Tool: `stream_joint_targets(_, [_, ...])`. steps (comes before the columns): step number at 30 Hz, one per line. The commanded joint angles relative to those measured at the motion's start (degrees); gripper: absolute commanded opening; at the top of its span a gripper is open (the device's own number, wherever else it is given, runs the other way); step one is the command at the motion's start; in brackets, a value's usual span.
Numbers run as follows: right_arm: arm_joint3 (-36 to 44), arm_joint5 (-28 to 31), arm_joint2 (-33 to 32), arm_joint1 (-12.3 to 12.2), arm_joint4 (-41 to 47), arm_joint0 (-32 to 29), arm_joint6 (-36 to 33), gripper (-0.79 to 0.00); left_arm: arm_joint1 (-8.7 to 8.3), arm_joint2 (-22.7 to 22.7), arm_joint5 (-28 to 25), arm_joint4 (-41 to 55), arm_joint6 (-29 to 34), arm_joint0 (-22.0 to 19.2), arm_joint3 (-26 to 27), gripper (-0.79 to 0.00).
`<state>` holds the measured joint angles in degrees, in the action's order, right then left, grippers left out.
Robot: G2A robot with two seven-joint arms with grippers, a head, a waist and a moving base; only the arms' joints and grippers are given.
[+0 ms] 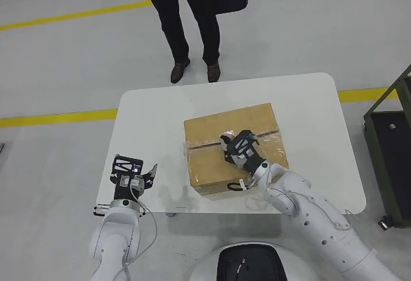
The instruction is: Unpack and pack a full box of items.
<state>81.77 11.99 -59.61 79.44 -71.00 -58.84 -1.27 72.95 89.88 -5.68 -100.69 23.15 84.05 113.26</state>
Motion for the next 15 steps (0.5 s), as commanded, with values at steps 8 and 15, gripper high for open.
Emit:
stream_joint_targets(8, [7.1,0.1,-8.7,-2.0,-0.7,-6.9,-3.0,-0.785,0.0,0.0,0.0,0.0,0.0,0.0,0.0,0.0])
stream_joint_targets(15, [10.5,0.0,-14.2,-2.9,1.1,-10.1,-4.1,-0.785,0.0,0.0,0.0,0.0,0.0,0.0,0.0,0.0])
